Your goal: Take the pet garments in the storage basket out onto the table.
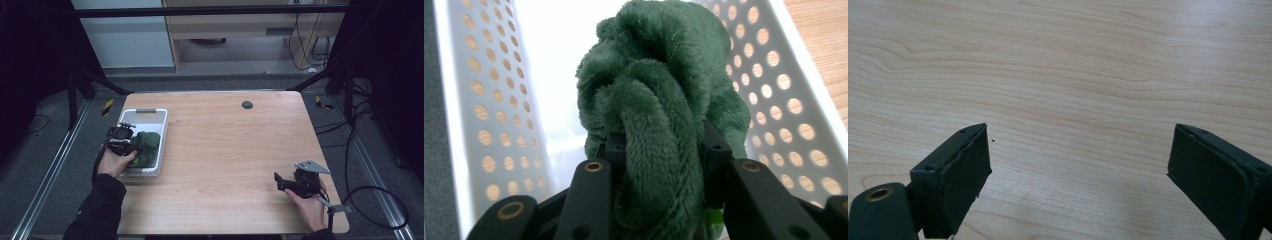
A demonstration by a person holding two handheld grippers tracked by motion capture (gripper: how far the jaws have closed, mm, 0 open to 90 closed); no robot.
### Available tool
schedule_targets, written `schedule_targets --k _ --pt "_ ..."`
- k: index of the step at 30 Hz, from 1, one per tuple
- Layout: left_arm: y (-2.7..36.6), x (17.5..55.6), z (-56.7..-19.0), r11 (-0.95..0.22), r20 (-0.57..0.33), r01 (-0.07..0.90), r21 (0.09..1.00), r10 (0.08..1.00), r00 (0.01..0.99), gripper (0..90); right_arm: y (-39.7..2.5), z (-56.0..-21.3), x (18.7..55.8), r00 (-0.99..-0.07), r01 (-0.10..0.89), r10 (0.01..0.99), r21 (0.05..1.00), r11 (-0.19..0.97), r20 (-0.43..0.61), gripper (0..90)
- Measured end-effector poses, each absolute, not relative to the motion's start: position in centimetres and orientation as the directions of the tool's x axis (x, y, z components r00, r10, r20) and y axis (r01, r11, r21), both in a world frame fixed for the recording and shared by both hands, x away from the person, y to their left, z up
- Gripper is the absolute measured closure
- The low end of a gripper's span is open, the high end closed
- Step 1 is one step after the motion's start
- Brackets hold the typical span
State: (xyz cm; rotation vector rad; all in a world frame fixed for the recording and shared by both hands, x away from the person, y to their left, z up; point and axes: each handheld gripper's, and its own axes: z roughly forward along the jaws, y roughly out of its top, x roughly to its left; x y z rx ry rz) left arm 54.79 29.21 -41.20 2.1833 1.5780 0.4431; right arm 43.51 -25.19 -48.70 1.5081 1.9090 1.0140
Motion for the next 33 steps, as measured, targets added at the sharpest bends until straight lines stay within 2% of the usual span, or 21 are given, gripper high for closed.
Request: schedule_targets --k 14,33 --pt "29.7 53.1 -37.8 -0.268 0.023 0.748 0.607 0.947 0.321 67.1 -25.2 -48.6 43.5 -0.264 0.584 0.963 0.803 0.115 0.054 10.1" --pt "29.7 51.8 -34.7 -0.301 0.048 0.699 0.649 0.933 0.357 67.4 -25.3 -48.6 43.5 -0.268 0.584 0.961 0.804 0.109 0.065 10.1"
